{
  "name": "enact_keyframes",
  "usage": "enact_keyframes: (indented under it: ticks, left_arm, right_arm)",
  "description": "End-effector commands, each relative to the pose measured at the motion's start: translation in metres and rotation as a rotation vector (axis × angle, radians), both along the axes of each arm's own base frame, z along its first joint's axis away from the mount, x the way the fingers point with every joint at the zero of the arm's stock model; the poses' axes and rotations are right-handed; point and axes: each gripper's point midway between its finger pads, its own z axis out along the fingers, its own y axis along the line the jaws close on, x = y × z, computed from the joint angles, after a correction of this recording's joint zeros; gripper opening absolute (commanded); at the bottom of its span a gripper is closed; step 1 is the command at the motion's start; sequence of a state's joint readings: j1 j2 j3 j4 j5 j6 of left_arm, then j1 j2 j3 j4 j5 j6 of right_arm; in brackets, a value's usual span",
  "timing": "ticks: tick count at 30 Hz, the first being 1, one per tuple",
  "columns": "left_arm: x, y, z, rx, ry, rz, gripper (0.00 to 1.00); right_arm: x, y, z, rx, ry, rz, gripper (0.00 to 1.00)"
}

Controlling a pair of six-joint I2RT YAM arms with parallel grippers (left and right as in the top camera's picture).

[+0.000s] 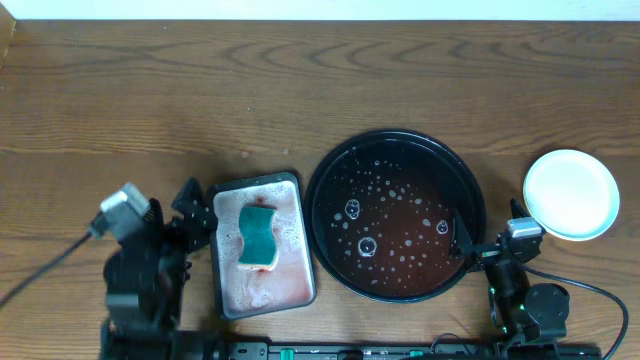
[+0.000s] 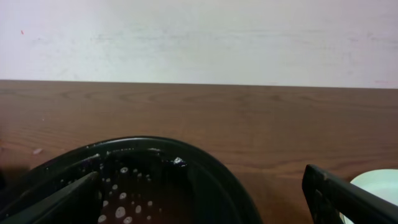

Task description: Clean dirty plates on tray and stack at the side

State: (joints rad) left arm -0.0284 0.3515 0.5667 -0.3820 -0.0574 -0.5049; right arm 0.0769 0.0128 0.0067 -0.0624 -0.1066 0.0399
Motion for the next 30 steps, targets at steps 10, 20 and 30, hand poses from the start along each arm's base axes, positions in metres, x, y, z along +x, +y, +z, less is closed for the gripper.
enact_keyframes:
  ticks: [10,20,30]
  left_arm:
    - [-0.003,0.0,-0.032,0.061,-0.284,-0.012,0.81]
    - [0.01,-0.003,-0.073,0.05,-0.274,-0.021,0.81]
    - [0.01,-0.003,-0.094,0.051,-0.19,-0.024,0.81]
  right_arm:
    - [0.0,-0.002,-0.001,-0.012,0.002,-0.01,0.99]
    - [0.0,-0.002,-0.001,-0.012,0.002,-0.01,0.99]
    - [0.0,-0.002,-0.001,-0.012,0.002,-0.01,0.99]
